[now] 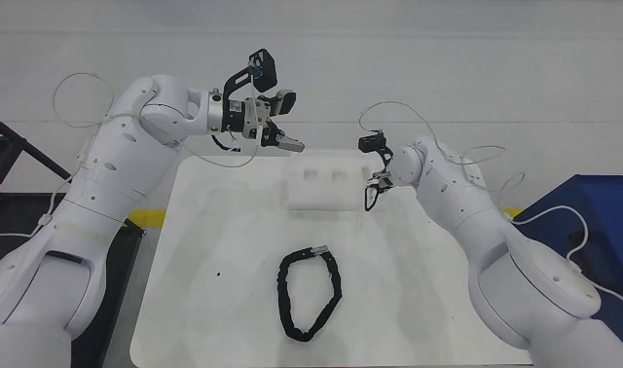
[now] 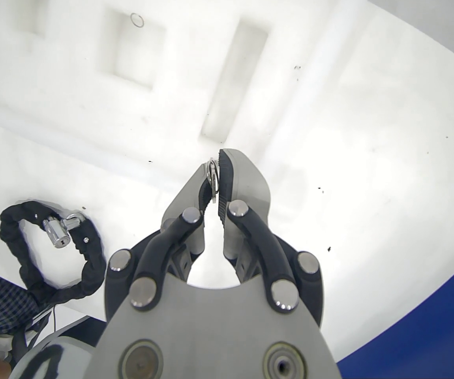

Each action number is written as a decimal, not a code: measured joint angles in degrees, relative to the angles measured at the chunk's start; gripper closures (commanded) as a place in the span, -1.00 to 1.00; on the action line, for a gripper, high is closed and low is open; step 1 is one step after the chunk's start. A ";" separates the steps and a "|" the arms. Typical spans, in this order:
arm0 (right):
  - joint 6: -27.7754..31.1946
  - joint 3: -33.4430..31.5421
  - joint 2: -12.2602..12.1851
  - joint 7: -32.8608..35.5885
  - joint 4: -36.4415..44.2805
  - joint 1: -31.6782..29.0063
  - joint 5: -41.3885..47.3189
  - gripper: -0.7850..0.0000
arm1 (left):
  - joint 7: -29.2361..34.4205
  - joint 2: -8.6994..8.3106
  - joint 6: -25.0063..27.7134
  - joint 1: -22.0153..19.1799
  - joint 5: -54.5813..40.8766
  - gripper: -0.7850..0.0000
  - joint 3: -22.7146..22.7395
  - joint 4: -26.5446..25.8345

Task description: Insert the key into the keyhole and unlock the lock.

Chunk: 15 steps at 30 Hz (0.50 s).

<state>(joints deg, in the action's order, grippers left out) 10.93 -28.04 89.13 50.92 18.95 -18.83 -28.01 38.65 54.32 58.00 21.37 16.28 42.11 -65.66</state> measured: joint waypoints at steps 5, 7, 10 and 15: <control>5.52 -2.47 -1.99 0.52 2.40 0.04 1.75 1.00 | 0.00 0.00 0.00 0.00 0.00 -1.00 0.00 0.00; 8.58 -3.71 -2.95 0.98 3.72 -0.21 2.94 1.00 | 0.00 0.00 0.00 0.00 0.00 -1.00 0.00 0.00; 12.75 -5.56 -4.77 2.06 7.02 -0.65 3.59 1.00 | 0.00 0.00 0.00 0.00 0.00 -1.00 0.00 0.00; 14.01 -9.40 -8.53 4.04 15.99 -3.20 3.33 1.00 | 0.00 0.00 0.00 0.00 0.00 -1.00 0.00 0.00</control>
<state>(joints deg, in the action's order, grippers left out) 24.94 -37.44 80.60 54.96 34.94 -22.03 -24.68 38.65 54.32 58.00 21.37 16.28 42.11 -65.66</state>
